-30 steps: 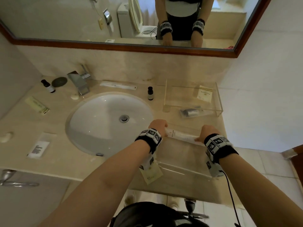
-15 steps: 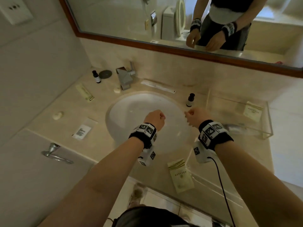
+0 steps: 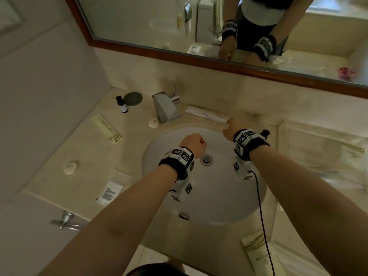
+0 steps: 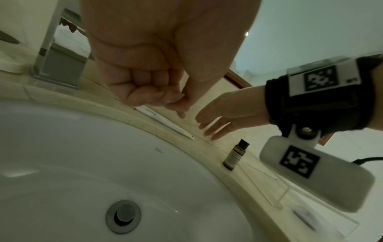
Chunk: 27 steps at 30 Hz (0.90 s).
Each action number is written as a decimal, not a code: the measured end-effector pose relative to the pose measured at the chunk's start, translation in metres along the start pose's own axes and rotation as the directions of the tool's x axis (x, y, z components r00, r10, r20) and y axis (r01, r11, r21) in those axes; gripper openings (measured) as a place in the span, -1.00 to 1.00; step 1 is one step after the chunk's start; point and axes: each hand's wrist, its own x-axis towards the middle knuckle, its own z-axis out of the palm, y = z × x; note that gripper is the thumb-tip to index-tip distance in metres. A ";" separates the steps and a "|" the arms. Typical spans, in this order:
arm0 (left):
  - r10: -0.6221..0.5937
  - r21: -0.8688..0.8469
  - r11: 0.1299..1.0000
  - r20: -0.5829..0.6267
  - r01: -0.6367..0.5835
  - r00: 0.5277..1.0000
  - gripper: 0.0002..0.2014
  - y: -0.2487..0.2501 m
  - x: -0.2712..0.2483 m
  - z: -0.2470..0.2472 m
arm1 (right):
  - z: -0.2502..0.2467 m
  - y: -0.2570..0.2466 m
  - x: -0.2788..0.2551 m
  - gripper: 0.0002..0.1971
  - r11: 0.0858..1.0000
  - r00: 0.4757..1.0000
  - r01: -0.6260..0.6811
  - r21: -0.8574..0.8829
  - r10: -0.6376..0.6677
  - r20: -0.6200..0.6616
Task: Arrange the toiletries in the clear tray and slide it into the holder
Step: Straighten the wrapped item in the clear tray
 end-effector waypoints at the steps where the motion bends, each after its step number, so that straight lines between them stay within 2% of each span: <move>1: 0.006 0.000 1.000 0.005 -0.006 1.000 -0.76 -0.001 0.008 -0.003 | 0.004 -0.005 0.011 -0.51 1.000 1.000 0.005 -0.020 -0.005 0.008; 5: 0.018 0.011 1.000 0.051 -0.018 0.999 -0.74 -0.007 0.035 -0.008 | 0.017 -0.016 0.048 -0.39 0.996 0.999 0.040 -0.075 -0.041 -0.005; 10: 0.044 0.026 0.999 0.075 -0.046 0.996 -0.75 -0.019 0.055 -0.009 | 0.030 -0.012 0.080 -0.43 0.986 0.999 0.036 -0.160 -0.039 -0.014; 15: 0.063 0.028 0.997 0.088 -0.065 0.994 -0.75 -0.029 0.059 -0.007 | 0.037 -0.018 0.084 -0.51 0.953 0.995 -0.003 -0.302 -0.027 -0.095; 19: 0.074 0.016 0.997 0.111 -0.076 0.991 -0.76 -0.033 0.055 -0.004 | 0.043 -0.020 0.077 -0.55 0.954 0.989 0.016 -0.300 -0.059 -0.134; 21: 0.072 0.004 0.997 0.103 -0.073 0.992 -0.77 -0.034 0.051 -0.005 | 0.043 -0.020 0.070 -0.64 0.965 0.988 0.044 -0.259 -0.081 -0.134; 24: 0.045 -0.036 0.998 0.065 -0.042 0.997 -0.73 -0.038 0.044 -0.006 | 0.033 -0.020 0.055 -0.75 0.997 0.989 0.041 -0.070 -0.051 -0.137; 27: 0.006 -0.115 0.993 0.001 -0.006 1.000 -0.45 -0.037 0.034 -0.009 | 0.021 -0.010 0.036 -0.74 0.985 0.995 0.033 0.170 -0.017 -0.094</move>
